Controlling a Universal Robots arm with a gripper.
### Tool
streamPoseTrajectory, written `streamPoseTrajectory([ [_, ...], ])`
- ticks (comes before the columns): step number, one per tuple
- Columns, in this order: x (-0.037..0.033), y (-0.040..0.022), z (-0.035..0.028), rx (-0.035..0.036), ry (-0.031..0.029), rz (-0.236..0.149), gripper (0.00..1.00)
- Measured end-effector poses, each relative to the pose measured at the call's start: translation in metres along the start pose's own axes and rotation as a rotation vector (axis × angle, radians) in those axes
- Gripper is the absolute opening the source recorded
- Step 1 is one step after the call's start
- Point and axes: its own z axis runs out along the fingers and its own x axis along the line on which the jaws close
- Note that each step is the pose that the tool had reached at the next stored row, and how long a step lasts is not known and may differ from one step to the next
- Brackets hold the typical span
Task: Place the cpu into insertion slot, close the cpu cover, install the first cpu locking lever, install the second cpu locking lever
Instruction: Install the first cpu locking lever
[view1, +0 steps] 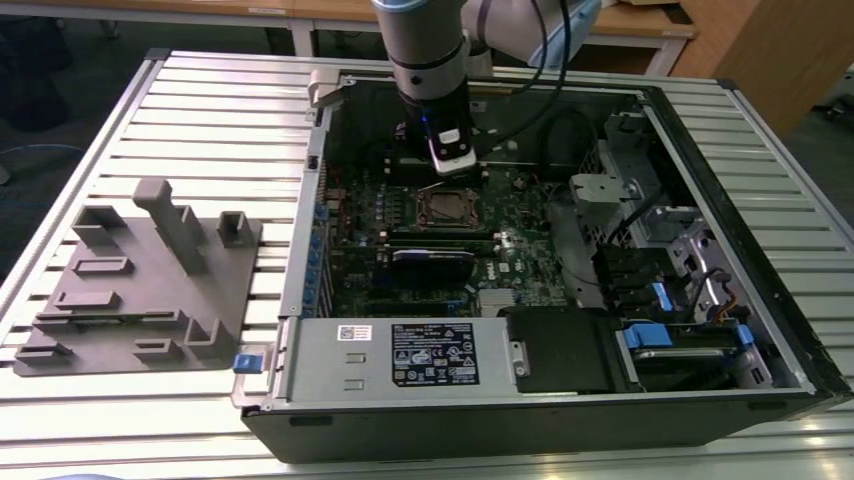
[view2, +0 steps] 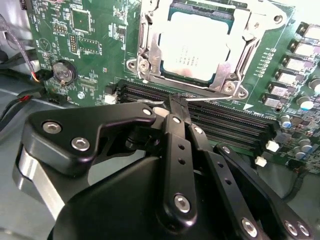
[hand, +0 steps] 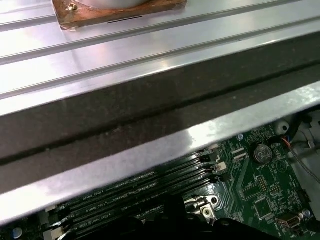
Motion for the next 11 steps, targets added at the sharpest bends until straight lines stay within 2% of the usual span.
streamPoseTrajectory([
  [8, 0.0014, 0.0049, 0.0021, 0.0017, -0.0027, 0.010, 0.11],
  [11, 0.0001, 0.0052, 0.0033, 0.0062, -0.0053, 0.016, 0.11],
])
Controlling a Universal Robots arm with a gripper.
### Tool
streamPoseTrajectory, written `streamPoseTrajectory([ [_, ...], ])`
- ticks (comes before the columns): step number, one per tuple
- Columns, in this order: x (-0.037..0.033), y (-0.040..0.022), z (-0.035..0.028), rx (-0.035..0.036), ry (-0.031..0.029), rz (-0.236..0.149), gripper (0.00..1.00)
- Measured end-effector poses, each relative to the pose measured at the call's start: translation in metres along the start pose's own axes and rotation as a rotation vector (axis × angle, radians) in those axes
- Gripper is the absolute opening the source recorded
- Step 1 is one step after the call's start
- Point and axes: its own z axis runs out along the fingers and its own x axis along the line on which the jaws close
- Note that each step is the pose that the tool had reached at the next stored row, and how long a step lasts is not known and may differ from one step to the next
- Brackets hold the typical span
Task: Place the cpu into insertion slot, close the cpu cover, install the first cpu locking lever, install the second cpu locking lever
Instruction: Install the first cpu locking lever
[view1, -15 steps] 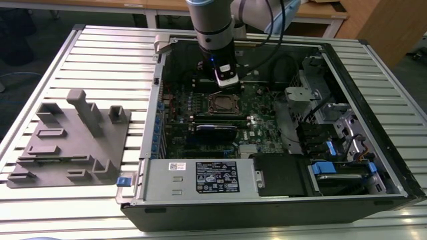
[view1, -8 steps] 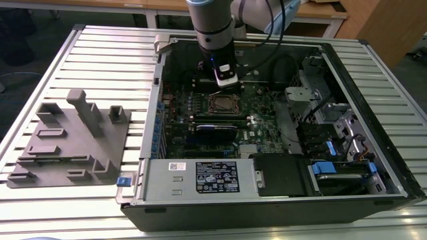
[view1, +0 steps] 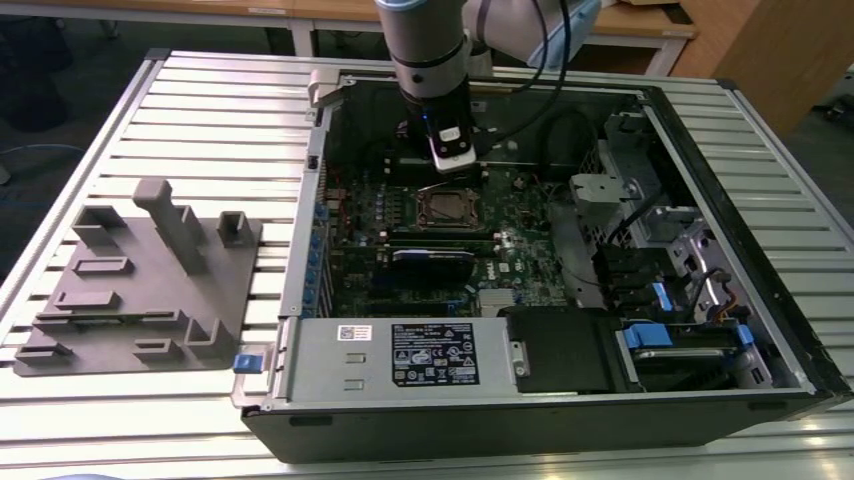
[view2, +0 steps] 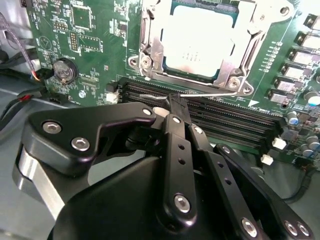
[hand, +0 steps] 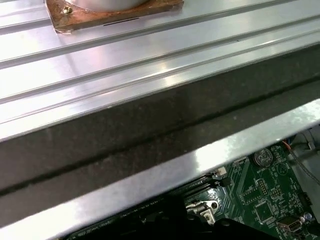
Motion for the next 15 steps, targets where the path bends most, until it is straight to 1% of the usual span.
streamPoseTrajectory([
  [2, -0.0004, 0.0000, 0.0009, 0.0056, -0.0029, 0.004, 0.11],
  [4, -0.0004, -0.0002, 0.0020, 0.0092, -0.0051, 0.008, 0.11],
  [8, 0.0003, -0.0005, 0.0045, 0.0123, -0.0080, 0.019, 0.11],
  [11, 0.0011, 0.0010, 0.0054, 0.0139, -0.0098, 0.024, 0.11],
  [15, 0.0016, 0.0028, 0.0068, 0.0188, -0.0164, 0.052, 0.11],
])
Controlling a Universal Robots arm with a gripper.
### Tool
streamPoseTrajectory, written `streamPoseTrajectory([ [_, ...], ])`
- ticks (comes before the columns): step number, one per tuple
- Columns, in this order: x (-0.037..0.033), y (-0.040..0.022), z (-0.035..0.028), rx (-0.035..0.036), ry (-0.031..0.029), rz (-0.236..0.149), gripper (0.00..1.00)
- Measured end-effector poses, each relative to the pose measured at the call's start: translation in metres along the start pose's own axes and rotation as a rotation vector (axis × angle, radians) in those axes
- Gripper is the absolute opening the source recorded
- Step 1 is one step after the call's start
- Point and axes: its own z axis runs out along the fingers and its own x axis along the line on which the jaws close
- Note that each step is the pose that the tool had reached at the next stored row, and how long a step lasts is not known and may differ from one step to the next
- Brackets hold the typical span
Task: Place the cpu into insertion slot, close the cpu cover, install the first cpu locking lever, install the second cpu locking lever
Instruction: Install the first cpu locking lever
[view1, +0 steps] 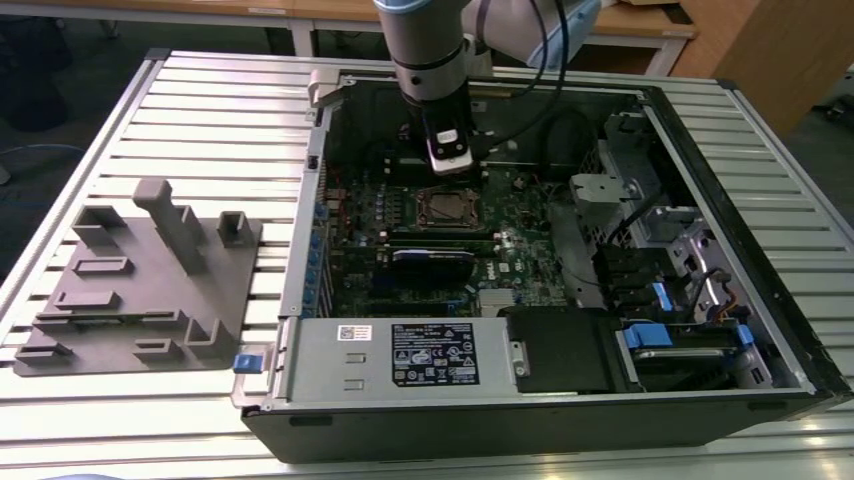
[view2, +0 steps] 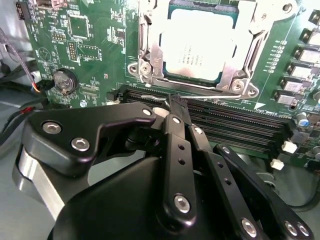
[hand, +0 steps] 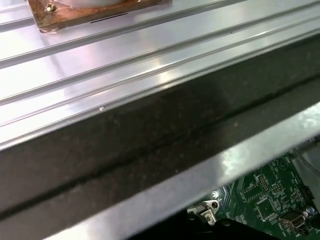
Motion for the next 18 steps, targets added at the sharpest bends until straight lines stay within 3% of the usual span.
streamPoseTrajectory([
  [7, -0.0002, 0.0014, 0.0016, 0.0124, -0.0140, 0.055, 0.11],
  [12, -0.0003, 0.0025, 0.0027, 0.0151, -0.0169, 0.064, 0.11],
  [18, -0.0001, 0.0021, 0.0062, 0.0251, -0.0222, 0.066, 0.11],
])
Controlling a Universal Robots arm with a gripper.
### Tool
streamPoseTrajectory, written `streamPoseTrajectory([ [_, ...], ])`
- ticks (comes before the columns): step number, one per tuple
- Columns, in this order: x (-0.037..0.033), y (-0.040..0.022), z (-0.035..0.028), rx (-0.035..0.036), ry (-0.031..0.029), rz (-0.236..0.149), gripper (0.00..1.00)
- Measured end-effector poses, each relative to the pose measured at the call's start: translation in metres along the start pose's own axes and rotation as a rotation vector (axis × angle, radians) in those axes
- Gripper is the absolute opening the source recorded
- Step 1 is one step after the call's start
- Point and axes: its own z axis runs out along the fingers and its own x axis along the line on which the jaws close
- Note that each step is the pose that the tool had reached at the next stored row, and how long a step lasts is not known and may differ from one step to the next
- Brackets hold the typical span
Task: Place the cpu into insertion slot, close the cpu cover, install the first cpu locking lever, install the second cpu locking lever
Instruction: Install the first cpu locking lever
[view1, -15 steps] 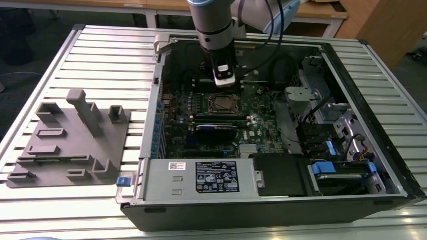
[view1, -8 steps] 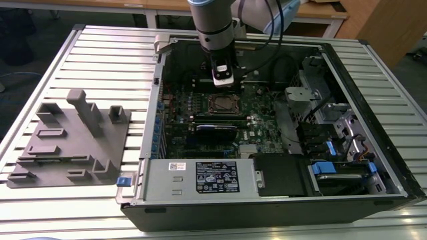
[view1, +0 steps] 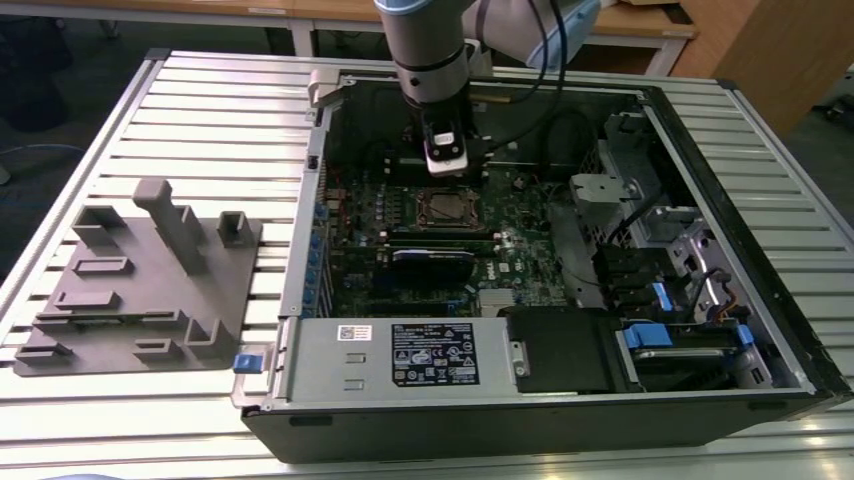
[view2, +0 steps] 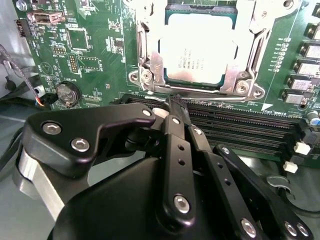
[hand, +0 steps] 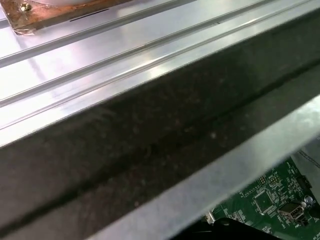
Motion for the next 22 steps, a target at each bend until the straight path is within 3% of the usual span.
streamPoseTrajectory([
  [4, 0.0003, -0.0003, 0.0013, 0.0118, -0.0061, -0.003, 0.11],
  [9, 0.0004, -0.0005, 0.0022, 0.0200, -0.0112, -0.006, 0.11],
  [22, -0.0012, 0.0013, 0.0050, 0.0188, -0.0119, -0.006, 0.11],
])
